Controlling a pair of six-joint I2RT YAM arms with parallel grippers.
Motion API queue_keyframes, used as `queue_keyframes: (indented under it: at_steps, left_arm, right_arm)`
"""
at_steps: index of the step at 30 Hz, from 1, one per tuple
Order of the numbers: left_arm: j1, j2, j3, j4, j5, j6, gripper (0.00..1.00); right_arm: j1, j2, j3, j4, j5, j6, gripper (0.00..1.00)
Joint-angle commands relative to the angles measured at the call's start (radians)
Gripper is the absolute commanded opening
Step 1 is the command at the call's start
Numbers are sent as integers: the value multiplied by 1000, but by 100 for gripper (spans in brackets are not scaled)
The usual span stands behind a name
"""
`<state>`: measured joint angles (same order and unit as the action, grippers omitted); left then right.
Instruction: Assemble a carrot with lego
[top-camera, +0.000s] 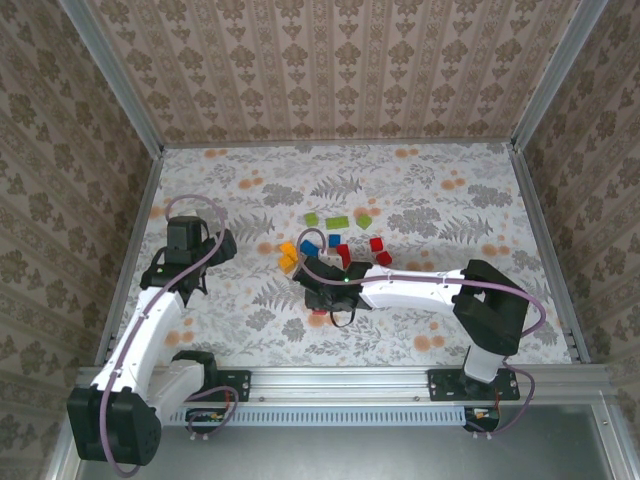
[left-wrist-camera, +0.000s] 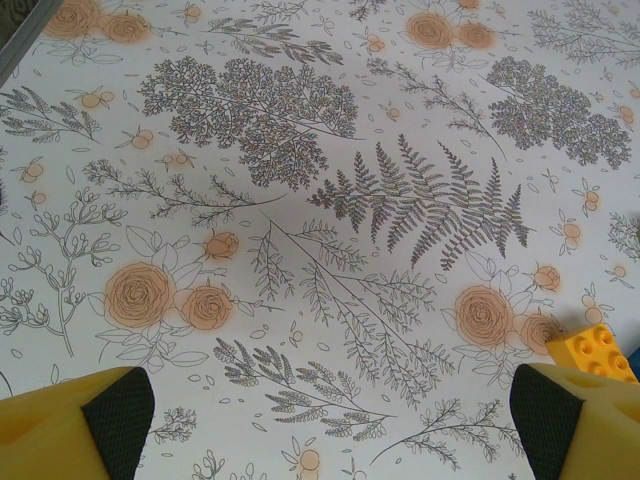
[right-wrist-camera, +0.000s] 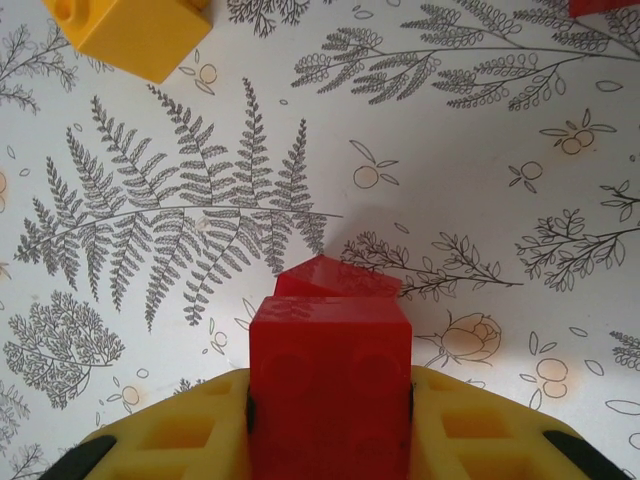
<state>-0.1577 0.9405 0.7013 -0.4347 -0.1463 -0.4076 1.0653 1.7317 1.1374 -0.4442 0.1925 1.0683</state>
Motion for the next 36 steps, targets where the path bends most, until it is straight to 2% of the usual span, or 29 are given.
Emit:
queue_keyframes:
  at_steps: [1,19,36]
  left_arm:
    - [-5,-18,27,-26,-10,16,95]
    - [-5,-35,23,-27,-4,16,95]
    - [-5,-39,25,-28,3,19,95]
  right_arm:
    - [5,10,4,4,50,49,30]
    - [5,76,52,1,37,111,31]
    - [24,267,218,-213,71,29,32]
